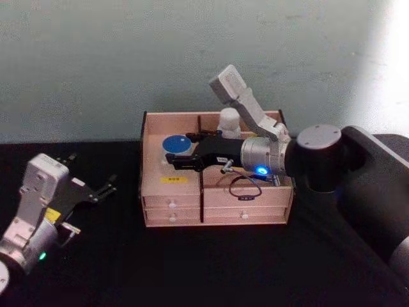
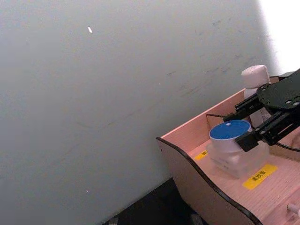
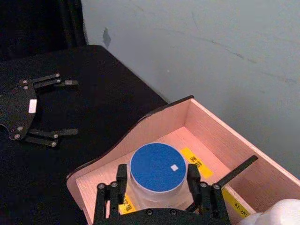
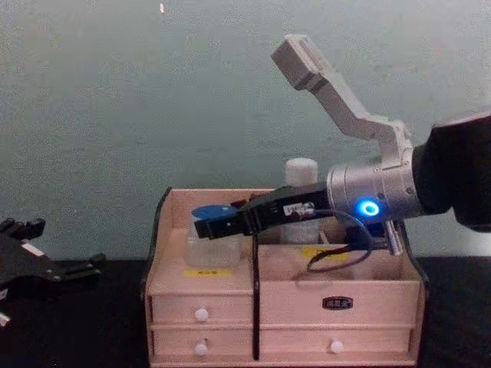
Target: Pick up the facial cleanser and watermelon frost from the table and place them into the tiered storage box.
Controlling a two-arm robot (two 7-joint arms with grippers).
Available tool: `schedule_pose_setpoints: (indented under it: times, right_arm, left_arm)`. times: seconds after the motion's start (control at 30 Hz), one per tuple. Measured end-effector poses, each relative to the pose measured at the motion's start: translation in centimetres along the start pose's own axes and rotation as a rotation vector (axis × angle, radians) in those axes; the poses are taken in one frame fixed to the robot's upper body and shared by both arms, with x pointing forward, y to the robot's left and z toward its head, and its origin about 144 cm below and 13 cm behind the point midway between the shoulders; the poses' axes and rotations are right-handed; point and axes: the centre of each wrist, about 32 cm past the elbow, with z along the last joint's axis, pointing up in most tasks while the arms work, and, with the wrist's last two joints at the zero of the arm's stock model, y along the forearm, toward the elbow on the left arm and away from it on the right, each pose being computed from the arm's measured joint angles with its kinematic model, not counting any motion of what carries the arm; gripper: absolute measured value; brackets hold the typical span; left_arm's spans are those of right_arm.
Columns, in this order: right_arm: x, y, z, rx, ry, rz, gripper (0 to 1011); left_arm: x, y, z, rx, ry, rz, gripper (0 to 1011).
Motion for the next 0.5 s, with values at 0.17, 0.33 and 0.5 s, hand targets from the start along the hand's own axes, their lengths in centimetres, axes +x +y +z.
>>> schedule_pose_setpoints:
  times: [0.17, 0.33, 0.5]
  right_arm:
    - [0.01, -0.02, 0.0, -0.001, 0.0, 0.0, 944]
    - [0.02, -0.03, 0.01, -0.001, 0.0, 0.0, 1000]
    - [0.01, -0.03, 0.01, -0.001, 0.0, 0.0, 1000]
  left_arm:
    - [0.0, 0.0, 0.0, 0.0, 0.0, 0.0, 1001]
    - [0.0, 0.0, 0.0, 0.0, 0.0, 0.0, 1001]
    - [0.0, 0.0, 0.0, 0.0, 0.0, 0.0, 1001]
